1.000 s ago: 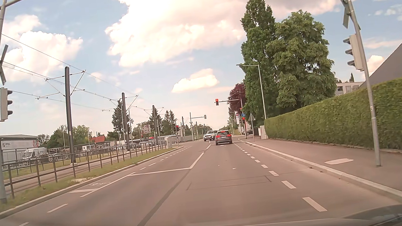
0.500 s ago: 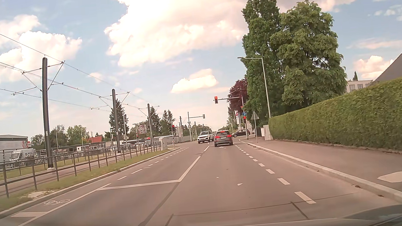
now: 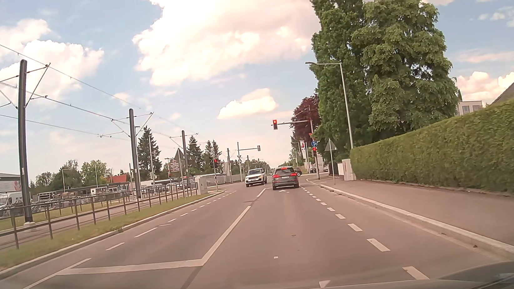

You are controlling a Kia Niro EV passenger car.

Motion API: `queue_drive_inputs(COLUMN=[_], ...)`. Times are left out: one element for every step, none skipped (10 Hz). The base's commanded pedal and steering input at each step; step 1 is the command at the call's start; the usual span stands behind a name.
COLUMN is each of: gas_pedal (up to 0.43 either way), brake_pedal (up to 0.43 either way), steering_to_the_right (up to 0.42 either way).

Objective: Follow the waypoints while adhering to traffic rules and regulations

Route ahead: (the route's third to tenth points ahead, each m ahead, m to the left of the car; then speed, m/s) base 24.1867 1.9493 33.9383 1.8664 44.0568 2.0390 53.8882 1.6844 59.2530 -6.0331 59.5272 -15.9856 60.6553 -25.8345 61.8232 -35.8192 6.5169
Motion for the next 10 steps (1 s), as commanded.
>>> queue_drive_inputs(gas_pedal=[0.000, 0.000, 0.000, 0.000, 0.000, 0.000, 0.000, 0.000, 0.000, 0.000], brake_pedal=[0.055, 0.091, 0.098, 0.116, 0.146, 0.159, 0.159, 0.159, 0.159, 0.159], steering_to_the_right=[-0.001, -0.002, -0.002, -0.002, -0.002, -0.001, 0.000, 0.001, 0.003, 0.005])
